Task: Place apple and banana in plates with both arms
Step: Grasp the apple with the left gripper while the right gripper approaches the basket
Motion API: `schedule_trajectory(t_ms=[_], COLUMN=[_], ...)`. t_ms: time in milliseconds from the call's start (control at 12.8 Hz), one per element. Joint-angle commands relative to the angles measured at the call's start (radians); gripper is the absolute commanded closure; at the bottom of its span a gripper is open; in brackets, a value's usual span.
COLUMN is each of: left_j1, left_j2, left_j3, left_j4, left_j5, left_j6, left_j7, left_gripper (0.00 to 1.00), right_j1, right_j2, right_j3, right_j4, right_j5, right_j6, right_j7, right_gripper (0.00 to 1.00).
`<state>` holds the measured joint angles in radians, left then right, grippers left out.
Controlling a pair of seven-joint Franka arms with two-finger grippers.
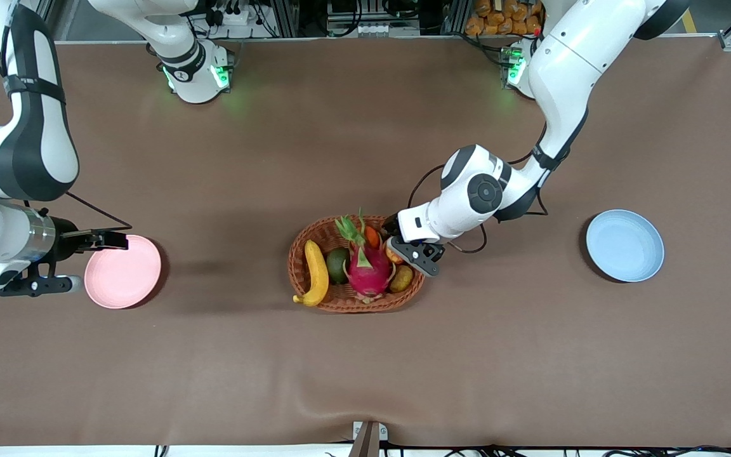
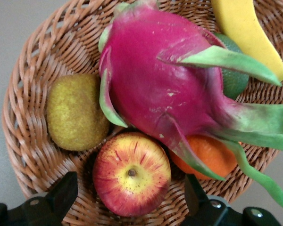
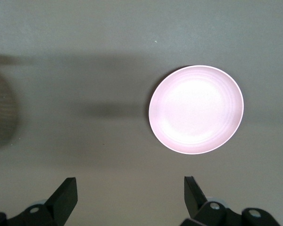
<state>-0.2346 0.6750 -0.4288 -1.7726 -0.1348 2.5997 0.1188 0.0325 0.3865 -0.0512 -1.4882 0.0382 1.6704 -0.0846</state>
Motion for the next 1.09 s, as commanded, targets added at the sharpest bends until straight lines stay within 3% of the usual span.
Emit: schedule_trajectory(t_ms=[0, 78, 312, 468, 624, 702, 1015], left_j1=[-0.008, -0.008, -0.022, -0.029, -0.029, -0.023, -0.009], left_j2=[0.025, 0.035, 0.038, 0.038, 0.034, 0.029, -0.038], left_j3=[0.004, 0.004, 0.005, 0.018, 0.025, 0.025, 0.016], left_j4=[0.022, 0.024, 0.024, 0.022, 0.022, 0.021, 0.007], left_j5=[0.02, 0.021, 0.021, 0.024, 0.067, 0.069, 0.061], left_j6=[0.022, 0.023, 0.036, 0.036, 0.036, 0.036, 0.005], left_j7=[0.007, 0.007, 0.007, 0.009, 0.006, 0.004, -0.03], left_gripper=[0.0, 0.0, 0.03, 0.21, 0.58, 0.69, 0.71], right_j1=[0.039, 0.052, 0.063, 0.061, 0.061, 0.064, 0.171], right_j2=[0.015, 0.017, 0.032, 0.048, 0.074, 0.087, 0.182], right_j3=[0.004, 0.005, 0.004, 0.004, 0.004, 0.004, 0.004], right_j4=[0.032, 0.034, 0.034, 0.034, 0.031, 0.031, 0.032], right_j5=[0.005, 0.024, 0.242, 0.378, 0.434, 0.445, 0.457], right_j6=[-0.008, 0.003, 0.049, 0.066, 0.107, 0.13, 0.329], right_j7=[0.005, 0.006, 0.013, 0.013, 0.013, 0.013, 0.013], right_gripper=[0.0, 0.0, 0.0, 0.0, 0.0, 0.0, 0.0])
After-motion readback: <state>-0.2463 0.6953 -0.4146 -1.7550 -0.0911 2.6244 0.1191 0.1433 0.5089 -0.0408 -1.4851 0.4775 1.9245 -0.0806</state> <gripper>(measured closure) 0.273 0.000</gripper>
